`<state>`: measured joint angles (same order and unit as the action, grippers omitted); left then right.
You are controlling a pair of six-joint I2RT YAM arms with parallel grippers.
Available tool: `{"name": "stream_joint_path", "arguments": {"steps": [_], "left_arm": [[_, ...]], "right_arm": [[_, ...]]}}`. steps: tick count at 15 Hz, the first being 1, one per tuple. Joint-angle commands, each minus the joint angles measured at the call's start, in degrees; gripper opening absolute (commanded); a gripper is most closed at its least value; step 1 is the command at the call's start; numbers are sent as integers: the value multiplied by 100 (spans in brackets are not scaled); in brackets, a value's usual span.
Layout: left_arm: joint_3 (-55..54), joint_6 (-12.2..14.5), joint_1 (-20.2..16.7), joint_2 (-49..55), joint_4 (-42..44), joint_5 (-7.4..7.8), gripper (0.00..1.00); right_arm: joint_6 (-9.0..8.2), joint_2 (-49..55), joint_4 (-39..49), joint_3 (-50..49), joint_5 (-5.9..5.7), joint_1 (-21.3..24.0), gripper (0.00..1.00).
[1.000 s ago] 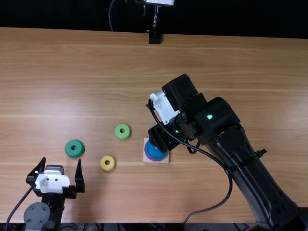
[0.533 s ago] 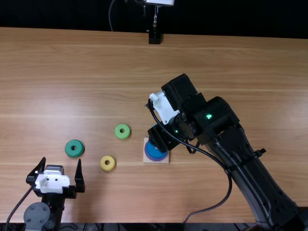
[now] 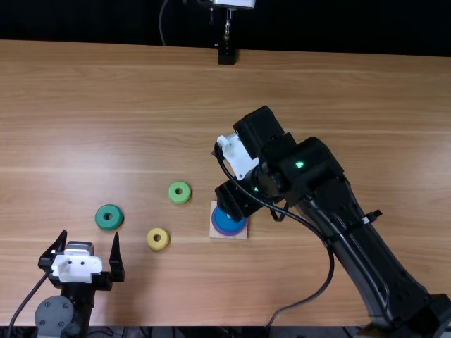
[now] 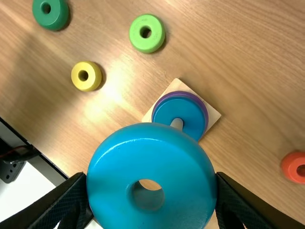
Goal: Build the Hanoi tower: stack the rings onto the peg from bottom to top in this color order: purple, dark blue, light blue, dark green, light green, yellow, orange.
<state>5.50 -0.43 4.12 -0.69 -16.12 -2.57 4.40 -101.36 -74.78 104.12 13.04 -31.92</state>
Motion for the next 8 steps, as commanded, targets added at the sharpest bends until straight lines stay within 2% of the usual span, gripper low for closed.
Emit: {"name": "stream_joint_path", "arguments": {"steps": [1, 8], "left_arm": [[-312, -42, 1, 69, -65, -38, 100], [-312, -42, 1, 69, -65, -38, 100]], "right_arm": [[13, -42, 16, -49, 67, 81, 0], [24, -103, 16, -137, 78, 134, 0]]}}
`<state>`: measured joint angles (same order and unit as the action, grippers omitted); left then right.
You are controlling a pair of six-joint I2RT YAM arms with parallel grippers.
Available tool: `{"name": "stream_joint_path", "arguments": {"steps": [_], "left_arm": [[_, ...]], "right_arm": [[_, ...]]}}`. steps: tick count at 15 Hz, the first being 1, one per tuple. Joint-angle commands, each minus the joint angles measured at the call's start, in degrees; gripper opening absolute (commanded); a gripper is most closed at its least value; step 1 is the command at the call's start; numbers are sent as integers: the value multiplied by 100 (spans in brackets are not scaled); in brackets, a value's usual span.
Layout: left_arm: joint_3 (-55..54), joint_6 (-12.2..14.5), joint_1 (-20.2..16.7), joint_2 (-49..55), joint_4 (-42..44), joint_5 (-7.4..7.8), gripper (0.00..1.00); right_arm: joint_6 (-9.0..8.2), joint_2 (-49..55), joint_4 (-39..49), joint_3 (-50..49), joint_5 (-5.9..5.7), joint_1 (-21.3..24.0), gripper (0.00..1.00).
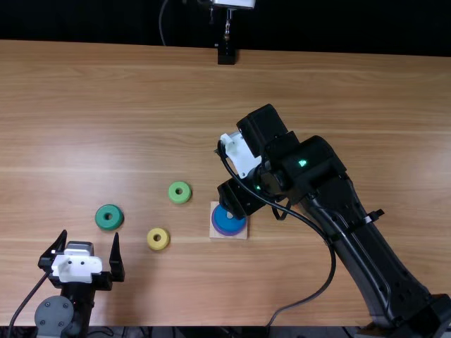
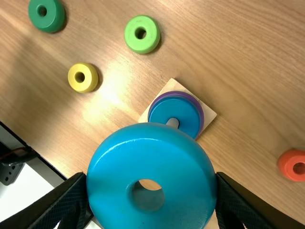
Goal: Build the Hanoi tower: stack the rings onto the peg from bottom to top in this color order: purple, dark blue, light blue, dark green, light green, yellow, orange.
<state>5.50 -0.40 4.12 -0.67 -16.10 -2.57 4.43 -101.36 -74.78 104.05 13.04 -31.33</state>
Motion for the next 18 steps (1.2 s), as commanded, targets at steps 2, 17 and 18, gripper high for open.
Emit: {"name": "stream_joint_path", "arguments": {"steps": [2, 17, 18], "left_arm": [[-312, -44, 1, 67, -67, -38, 100], [-321, -44, 1, 67, -67, -38, 100], [-312, -44, 1, 67, -67, -38, 100]], "right_arm": [[11, -121, 16, -148, 78, 57, 0], [-10, -358, 132, -69, -239, 22, 100], [-21, -340, 290, -60, -249, 22, 100]]}}
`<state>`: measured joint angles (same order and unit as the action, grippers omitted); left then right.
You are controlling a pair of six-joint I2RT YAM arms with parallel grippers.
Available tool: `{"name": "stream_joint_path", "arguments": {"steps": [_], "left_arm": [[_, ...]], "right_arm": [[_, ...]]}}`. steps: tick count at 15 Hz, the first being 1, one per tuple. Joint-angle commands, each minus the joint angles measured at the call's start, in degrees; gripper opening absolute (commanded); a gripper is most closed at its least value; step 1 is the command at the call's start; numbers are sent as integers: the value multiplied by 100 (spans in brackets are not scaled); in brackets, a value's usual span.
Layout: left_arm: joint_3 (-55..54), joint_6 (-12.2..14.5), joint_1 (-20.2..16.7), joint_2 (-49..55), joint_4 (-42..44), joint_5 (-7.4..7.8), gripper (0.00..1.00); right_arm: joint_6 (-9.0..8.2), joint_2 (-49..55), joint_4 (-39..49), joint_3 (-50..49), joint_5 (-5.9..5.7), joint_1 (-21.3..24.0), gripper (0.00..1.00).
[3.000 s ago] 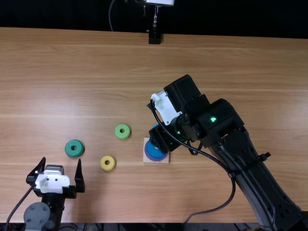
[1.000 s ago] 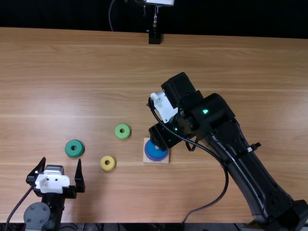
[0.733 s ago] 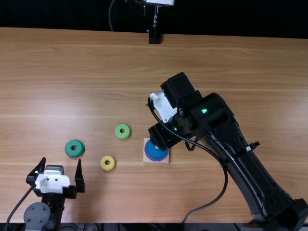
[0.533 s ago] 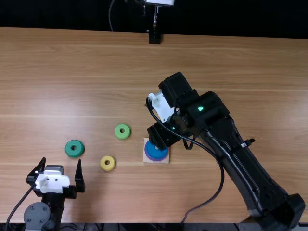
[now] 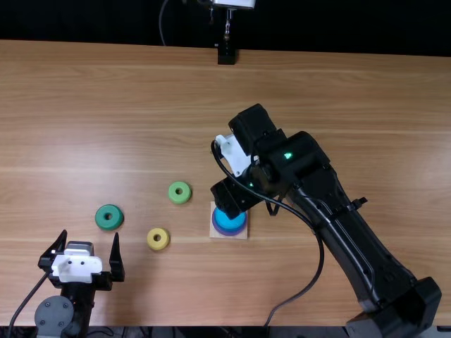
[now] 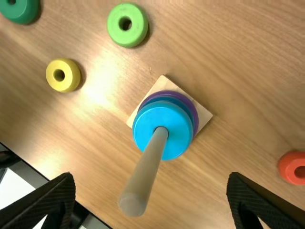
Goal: Build the Hanoi tower: stack the rings onto the peg from bottom to top in this color order: purple, dark blue, light blue, dark green, light green, yellow, orange.
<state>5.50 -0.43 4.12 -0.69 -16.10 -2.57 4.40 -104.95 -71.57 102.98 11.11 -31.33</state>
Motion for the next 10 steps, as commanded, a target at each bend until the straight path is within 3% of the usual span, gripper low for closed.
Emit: {"name": "stream_joint_path", "arguments": {"steps": [1, 2, 4, 5, 6, 7, 8, 9, 10], "left_arm": [[-312, -42, 1, 69, -67, -38, 100], [-312, -42, 1, 69, -67, -38, 100], [-312, -42, 1, 69, -67, -38, 100], [-312, -42, 1, 69, -67, -38, 100], [-312, -42, 1, 69, -67, -38, 100], [-312, -42, 1, 69, -67, -38, 100], [-321, -42, 1, 69, -67, -38, 100], [-312, -42, 1, 69, -67, -38, 100], [-312, -42, 1, 69, -67, -38, 100]], "right_arm": [[-50, 36, 243, 64, -57, 31, 100], [-261, 62, 496, 161, -57, 66, 100], [-957, 44, 939, 223, -67, 92, 100], [-1221, 71, 1297, 144, -109, 224, 100], [-1284, 229, 1719, 91, -278, 488, 100], [-1284, 633, 2067, -120, -605, 743, 100], [-1253, 1125, 2510, -472, -837, 997, 100], [-1221, 1574, 3122, -902, -974, 1226, 100], [-1210, 1952, 3902, -1500, -995, 1411, 100]]}}
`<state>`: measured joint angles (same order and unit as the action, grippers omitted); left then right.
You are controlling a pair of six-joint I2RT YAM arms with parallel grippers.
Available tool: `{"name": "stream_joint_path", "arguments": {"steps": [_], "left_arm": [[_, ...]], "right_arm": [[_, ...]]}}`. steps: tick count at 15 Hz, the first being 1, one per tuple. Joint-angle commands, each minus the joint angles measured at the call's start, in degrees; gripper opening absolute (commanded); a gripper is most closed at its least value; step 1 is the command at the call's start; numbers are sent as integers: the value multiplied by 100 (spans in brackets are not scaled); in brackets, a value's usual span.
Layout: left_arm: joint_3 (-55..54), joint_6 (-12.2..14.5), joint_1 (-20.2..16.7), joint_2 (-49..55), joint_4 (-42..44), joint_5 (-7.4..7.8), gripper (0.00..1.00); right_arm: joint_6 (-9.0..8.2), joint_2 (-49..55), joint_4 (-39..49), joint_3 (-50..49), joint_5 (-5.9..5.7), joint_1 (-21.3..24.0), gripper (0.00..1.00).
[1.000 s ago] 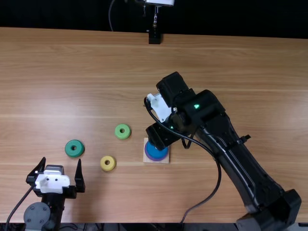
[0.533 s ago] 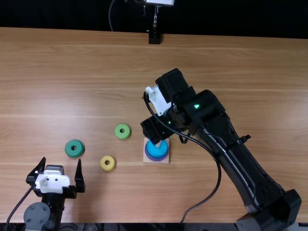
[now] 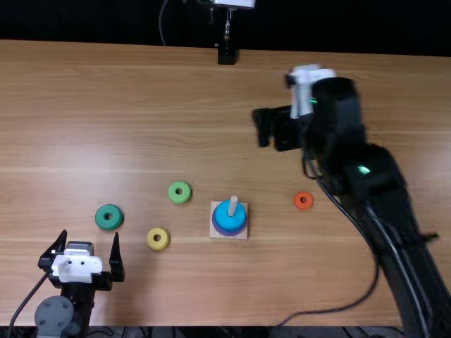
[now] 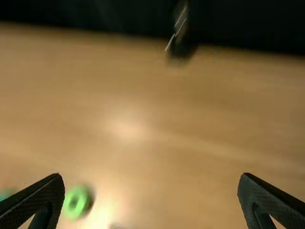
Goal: Build the Hanoi tower: stack the rings onto the peg from bottom to top in this color order: purple, dark blue, light blue, dark green, light green, yellow, orange.
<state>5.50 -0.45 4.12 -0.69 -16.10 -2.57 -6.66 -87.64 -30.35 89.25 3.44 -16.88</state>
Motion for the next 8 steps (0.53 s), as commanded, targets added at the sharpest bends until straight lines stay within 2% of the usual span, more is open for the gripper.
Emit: {"name": "stream_joint_path", "arguments": {"steps": [1, 2, 3, 4, 6, 8], "left_arm": [[-312, -40, 1, 69, -67, -38, 100], [-312, -40, 1, 69, -67, -38, 100], [-312, -40, 1, 69, -67, -38, 100], [-312, -40, 1, 69, -67, -38, 100], [-312, -40, 1, 69, -67, -38, 100], [-312, -40, 1, 69, -67, -38, 100]], "right_arm": [[-41, 660, 592, -769, -228, 142, 100], [159, 1275, 1246, -1472, -228, 317, 100], [286, 1908, 1795, -2114, -239, 493, 100], [296, 2479, 2269, -2694, -239, 634, 100], [339, 3587, 2670, -3705, -239, 862, 100], [349, 4598, 2649, -4601, -218, 1592, 100]]}}
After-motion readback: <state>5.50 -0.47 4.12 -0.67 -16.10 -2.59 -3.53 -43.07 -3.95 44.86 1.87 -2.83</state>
